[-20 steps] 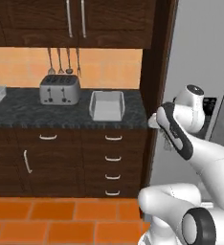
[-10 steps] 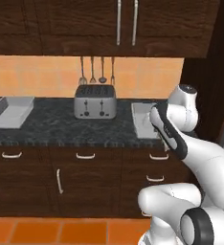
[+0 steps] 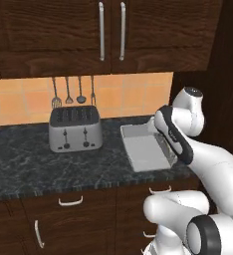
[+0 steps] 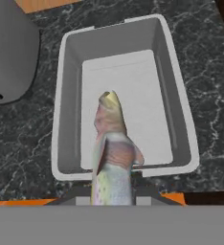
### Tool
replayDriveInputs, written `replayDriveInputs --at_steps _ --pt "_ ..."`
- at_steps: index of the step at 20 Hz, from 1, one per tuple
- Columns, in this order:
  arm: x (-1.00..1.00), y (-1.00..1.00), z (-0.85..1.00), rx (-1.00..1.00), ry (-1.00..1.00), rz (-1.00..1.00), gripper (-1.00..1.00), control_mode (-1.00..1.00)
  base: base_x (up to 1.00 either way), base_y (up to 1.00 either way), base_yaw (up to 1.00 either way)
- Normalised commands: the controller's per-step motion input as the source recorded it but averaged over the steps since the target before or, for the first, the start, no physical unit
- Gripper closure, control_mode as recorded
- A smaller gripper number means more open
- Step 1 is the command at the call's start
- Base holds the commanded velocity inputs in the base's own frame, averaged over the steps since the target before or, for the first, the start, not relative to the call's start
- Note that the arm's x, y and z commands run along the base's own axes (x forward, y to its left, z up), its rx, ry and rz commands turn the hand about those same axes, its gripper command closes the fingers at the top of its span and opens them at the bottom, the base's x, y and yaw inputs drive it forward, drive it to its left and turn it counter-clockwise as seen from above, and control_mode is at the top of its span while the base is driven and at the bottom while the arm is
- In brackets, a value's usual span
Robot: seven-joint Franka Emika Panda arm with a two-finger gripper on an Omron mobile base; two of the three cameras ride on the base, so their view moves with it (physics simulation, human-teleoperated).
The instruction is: Place one bell pepper and one fish in each tupperware on the nearby counter, to pack two identical lunches.
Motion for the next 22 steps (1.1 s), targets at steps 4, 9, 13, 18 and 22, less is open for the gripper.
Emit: replayDriveInputs --at_steps 4,9,13,18,22 --pt "0.0 0.0 0.0 0.0 0.0 0.0 1.0 1.0 0.51 0.43 -0.32" --pt "0.11 0.1 -0.24 -0.04 0.0 -0.08 1.0 -1.0 0.23 0.3 -0.17" --pt "0.33 0.0 -0.82 -0.02 0.06 -0.04 1.0 -1.0 0.0 0.0 0.0" --pt "0.68 0.0 -0.61 0.0 0.09 0.02 1.0 -1.0 0.0 0.0 0.0" --pt "0.87 -0.13 -0.44 -0.03 0.0 0.18 1.0 -1.0 0.0 0.0 0.0"
